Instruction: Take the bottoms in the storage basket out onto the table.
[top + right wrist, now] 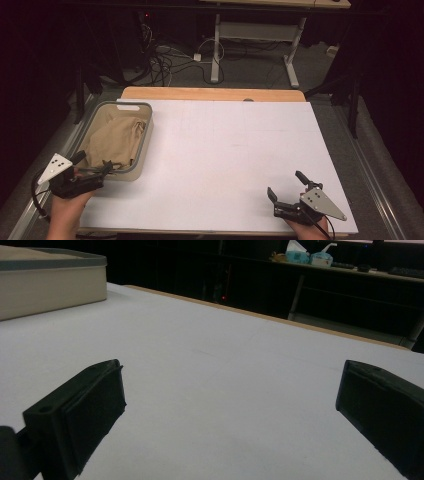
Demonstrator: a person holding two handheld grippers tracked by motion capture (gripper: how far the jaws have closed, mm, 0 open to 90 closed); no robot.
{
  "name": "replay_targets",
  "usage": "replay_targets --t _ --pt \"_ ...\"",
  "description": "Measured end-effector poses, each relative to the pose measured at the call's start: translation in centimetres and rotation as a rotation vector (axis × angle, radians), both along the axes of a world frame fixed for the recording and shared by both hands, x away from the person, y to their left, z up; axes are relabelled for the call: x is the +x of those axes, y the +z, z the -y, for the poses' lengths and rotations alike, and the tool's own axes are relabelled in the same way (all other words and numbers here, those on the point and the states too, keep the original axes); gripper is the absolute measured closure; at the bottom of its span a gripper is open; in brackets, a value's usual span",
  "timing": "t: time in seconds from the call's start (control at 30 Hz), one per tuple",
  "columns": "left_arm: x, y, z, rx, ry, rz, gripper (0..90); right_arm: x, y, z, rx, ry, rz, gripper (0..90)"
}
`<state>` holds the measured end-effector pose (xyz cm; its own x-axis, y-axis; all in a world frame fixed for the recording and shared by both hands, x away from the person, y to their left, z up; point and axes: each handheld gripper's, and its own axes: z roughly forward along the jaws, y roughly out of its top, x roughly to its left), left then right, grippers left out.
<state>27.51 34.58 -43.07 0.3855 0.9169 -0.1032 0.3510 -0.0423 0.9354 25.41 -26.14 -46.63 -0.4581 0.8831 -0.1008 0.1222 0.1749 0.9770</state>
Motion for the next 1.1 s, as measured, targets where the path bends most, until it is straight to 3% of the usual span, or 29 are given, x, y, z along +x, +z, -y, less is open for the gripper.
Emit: replay_targets --t 0.2,0.53,0.6,0.77,0.9,1.03,1.1 --pt "0.2 0.0 -0.3 -0.009 0.006 0.004 0.0 0.0 0.0 -0.1 0.0 0.001 -0.003 0.3" --pt "0.8 -0.1 0.8 -0.013 -0.001 -0.019 0.0 0.2 0.1 -0.2 -0.013 0.01 -0.007 0.4" --pt "1.3 0.3 1.6 0.005 -0.006 -0.023 0.0 0.4 0.3 0.0 -0.012 0.016 -0.021 0.3" --pt "2.1 1.4 2.0 -0.009 -0.025 -0.023 0.0 1.1 1.3 0.5 -0.05 0.01 -0.034 0.4" --pt "3.2 2.5 2.3 -0.036 -0.028 -0.014 0.0 1.0 0.9 0.6 -0.023 -0.002 -0.026 0.4" --pt "4.4 3.4 2.5 -0.015 -0.02 -0.013 0.0 1.0 0.5 0.6 -0.021 0.0 -0.037 0.4" --pt "4.9 4.0 2.6 -0.001 -0.017 -0.001 0.0 0.9 0.5 0.8 0.003 -0.006 -0.04 0.4"
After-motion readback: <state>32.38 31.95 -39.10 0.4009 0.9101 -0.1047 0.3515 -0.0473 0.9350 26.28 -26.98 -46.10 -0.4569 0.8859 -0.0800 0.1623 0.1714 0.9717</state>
